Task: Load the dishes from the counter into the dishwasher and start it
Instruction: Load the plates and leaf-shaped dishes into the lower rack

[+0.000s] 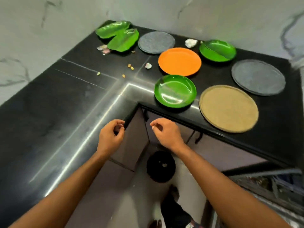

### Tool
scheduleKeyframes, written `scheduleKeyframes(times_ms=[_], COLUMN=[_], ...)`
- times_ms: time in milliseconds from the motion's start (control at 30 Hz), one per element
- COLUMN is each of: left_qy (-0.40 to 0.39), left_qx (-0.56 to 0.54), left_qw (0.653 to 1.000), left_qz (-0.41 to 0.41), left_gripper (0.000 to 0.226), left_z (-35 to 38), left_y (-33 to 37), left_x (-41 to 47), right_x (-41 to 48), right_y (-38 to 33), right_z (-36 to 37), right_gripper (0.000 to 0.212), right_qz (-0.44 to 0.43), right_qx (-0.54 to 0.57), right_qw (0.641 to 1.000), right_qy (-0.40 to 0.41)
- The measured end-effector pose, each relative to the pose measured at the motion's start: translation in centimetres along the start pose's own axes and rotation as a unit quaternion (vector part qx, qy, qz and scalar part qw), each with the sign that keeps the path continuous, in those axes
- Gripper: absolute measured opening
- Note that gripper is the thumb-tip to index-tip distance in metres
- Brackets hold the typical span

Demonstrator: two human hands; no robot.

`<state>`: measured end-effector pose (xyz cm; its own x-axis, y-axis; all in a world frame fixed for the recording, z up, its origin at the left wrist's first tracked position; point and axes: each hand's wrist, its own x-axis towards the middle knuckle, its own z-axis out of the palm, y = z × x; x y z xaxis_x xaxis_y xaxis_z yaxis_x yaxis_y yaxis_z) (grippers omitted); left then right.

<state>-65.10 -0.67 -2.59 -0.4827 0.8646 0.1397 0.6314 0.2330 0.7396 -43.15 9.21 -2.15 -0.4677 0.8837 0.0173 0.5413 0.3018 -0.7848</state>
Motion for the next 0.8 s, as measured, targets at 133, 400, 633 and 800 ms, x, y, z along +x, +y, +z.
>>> scheduleKeyframes(times_ms=[133, 400, 633, 800], left_qy=[0.051, 0.075, 0.090, 0.083], left_qx=[-0.020, -0.034, -0.064, -0.072], left_qw=[0.995, 0.989, 0.987, 0.988], left_qz=[-0.083, -0.124, -0.118, -0.113], left_gripper=[0.017, 0.022, 0.024, 0.023], left_z=[0.0, -1.0, -2.7, -3.3], left_y=[-0.3, -1.6, -3.6, -5.4], left_x=[4.6, 13.4, 26.0, 35.4], right_x=[6.5, 17.0, 27.2, 33.4], right_y=[-2.5, -5.1, -5.8, -6.4], right_z=[1.6, 4.9, 7.6, 8.9], right_gripper=[0.017, 0.037, 0.038, 0.034], right_qz=[-0.059, -0.068, -0.018, -0.027], right_qx=[-0.001, -0.046, -0.055, -0.099], right_qw=[0.998, 0.994, 0.998, 0.993], right_qy=[-0.013, -0.072, 0.000, 0.061])
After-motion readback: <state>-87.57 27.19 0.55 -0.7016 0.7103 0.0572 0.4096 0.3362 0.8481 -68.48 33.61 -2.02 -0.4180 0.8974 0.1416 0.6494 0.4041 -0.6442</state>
